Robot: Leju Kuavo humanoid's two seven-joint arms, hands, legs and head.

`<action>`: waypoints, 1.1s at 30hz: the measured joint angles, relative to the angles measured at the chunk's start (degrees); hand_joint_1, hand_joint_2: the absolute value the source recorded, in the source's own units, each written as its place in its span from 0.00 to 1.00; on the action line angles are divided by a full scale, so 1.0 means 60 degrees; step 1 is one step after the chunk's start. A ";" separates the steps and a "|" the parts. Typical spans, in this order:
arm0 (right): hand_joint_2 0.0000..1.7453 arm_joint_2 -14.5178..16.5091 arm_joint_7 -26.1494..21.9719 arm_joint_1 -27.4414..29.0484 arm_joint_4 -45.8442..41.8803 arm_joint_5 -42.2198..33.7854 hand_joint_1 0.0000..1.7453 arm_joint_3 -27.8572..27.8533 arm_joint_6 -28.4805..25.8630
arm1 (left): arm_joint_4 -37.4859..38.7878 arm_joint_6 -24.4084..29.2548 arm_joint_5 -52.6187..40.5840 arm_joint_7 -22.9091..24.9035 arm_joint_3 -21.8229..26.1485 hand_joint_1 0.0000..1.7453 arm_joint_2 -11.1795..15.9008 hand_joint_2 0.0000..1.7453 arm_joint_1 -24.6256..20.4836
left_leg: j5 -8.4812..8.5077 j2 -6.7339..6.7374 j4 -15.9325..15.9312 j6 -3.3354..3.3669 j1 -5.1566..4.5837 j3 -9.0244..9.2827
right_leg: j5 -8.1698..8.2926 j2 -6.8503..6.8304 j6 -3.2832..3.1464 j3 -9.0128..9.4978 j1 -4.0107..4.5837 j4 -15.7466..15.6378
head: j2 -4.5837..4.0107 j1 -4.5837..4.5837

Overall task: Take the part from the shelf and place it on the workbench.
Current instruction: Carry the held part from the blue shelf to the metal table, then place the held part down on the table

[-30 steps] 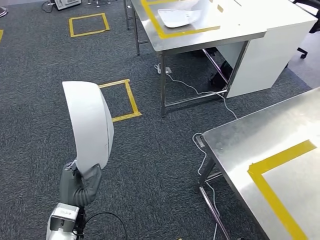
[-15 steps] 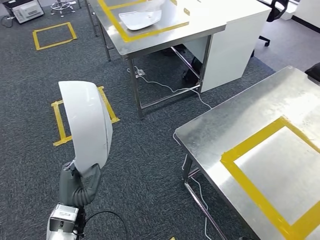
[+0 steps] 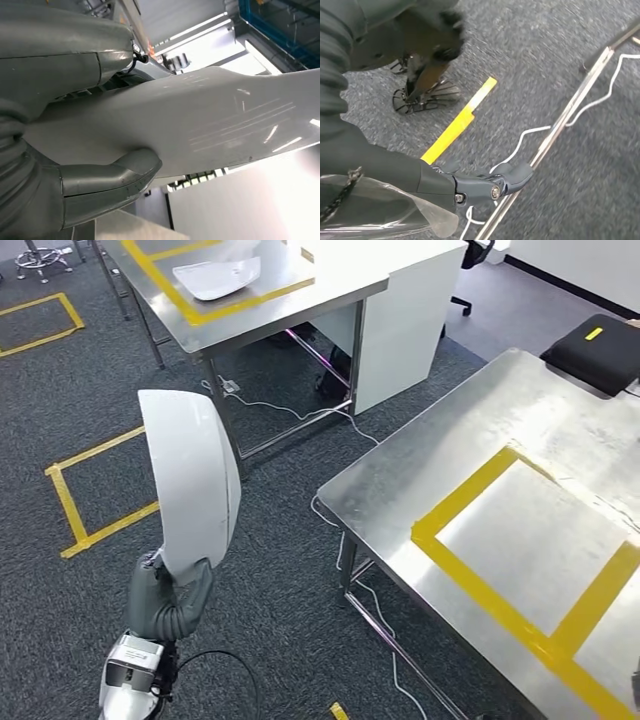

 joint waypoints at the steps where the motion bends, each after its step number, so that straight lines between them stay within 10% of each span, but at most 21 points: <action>1: 1.00 -0.0001 -0.0003 -0.0021 0.0000 0.0010 0.00 -0.0005 0.0001 | 0.0013 -0.0053 0.0005 0.0006 -0.0003 1.00 0.0003 1.00 -0.0033 | -0.0027 0.0077 0.0026 -0.0045 -0.0029 0.0005 | 0.0091 -0.0123 -0.0045 0.0228 0.0020 -0.0414 | 0.0000 -0.0005; 6: 1.00 -0.0006 -0.0047 -0.0034 0.0010 0.0140 0.00 -0.0083 -0.0014 | 0.0116 -0.0530 -0.0035 0.0133 -0.0117 1.00 0.0026 1.00 -0.0373 | -0.0294 0.0031 0.0320 -0.0257 -0.0020 -0.0056 | 0.0146 0.0177 -0.0342 0.0290 0.0034 -0.0593 | 0.0000 -0.0015; 11: 1.00 -0.0023 -0.0107 -0.0146 0.0060 0.0234 0.00 -0.0131 -0.0056 | 0.0389 -0.0803 -0.0264 0.0269 -0.0231 1.00 0.0079 1.00 -0.0693 | -0.1377 -0.0619 0.2909 -0.0299 0.0034 -0.1253 | 0.0197 0.0746 -0.0480 0.0274 0.0054 -0.0597 | 0.0000 -0.0033; 15: 1.00 -0.0033 -0.0116 -0.0188 0.0152 0.0350 0.00 -0.0133 -0.0083 | 0.0648 -0.0972 -0.0534 0.0433 -0.0468 1.00 0.0111 1.00 -0.1094 | -0.0121 -0.1071 0.1083 -0.0084 0.0018 -0.0536 | 0.0216 0.1226 -0.0458 0.0300 0.0087 -0.0581 | 0.0000 -0.0025; 19: 1.00 -0.0045 -0.0124 -0.0260 0.0252 0.0461 0.00 -0.0133 -0.0108 | 0.0997 -0.1085 -0.0778 0.0594 -0.0684 1.00 0.0117 1.00 -0.1500 | 0.0056 -0.1329 0.0195 0.0004 -0.0011 -0.0198 | 0.0310 0.1590 -0.0257 0.0132 0.0021 -0.0582 | 0.0000 -0.0047; 24: 1.00 -0.0132 -0.0117 -0.0350 0.0381 0.0548 0.00 -0.0123 -0.0165 | 0.1441 -0.1168 -0.1034 0.0759 -0.0961 1.00 0.0083 1.00 -0.1909 | 0.0171 -0.0747 0.0002 0.0149 0.0040 -0.0177 | -0.0532 0.0654 -0.0051 -0.0775 0.0035 0.0968 | 0.0000 0.0053; 27: 1.00 -0.0181 -0.0107 -0.0384 0.0466 0.0611 0.00 -0.0112 -0.0189 | 0.1792 -0.1184 -0.1158 0.0912 -0.1070 1.00 0.0086 1.00 -0.2121 | 0.0150 -0.0380 0.0016 0.0151 0.0021 -0.0193 | -0.0783 0.0484 0.0070 -0.1289 -0.0026 0.2017 | 0.0000 0.0053; 30: 1.00 -0.0232 -0.0101 -0.0400 0.0525 0.0645 0.00 -0.0086 -0.0206 | 0.2059 -0.1196 -0.1200 0.0988 -0.1140 1.00 0.0082 1.00 -0.2325 | 0.0091 -0.0107 0.0053 0.0066 0.0015 -0.0170 | 0.0013 0.0143 0.0105 -0.0425 -0.0035 0.0415 | 0.0000 0.0059; 33: 1.00 -0.0252 -0.0098 -0.0472 0.0572 0.0653 0.00 -0.0038 -0.0208 | 0.2188 -0.1193 -0.1215 0.1002 -0.1185 1.00 0.0080 1.00 -0.2468 | 0.0024 0.0103 0.0115 -0.0056 -0.0073 -0.0157 | 0.0209 -0.0124 -0.0060 0.0112 0.0026 -0.0547 | 0.0000 0.0051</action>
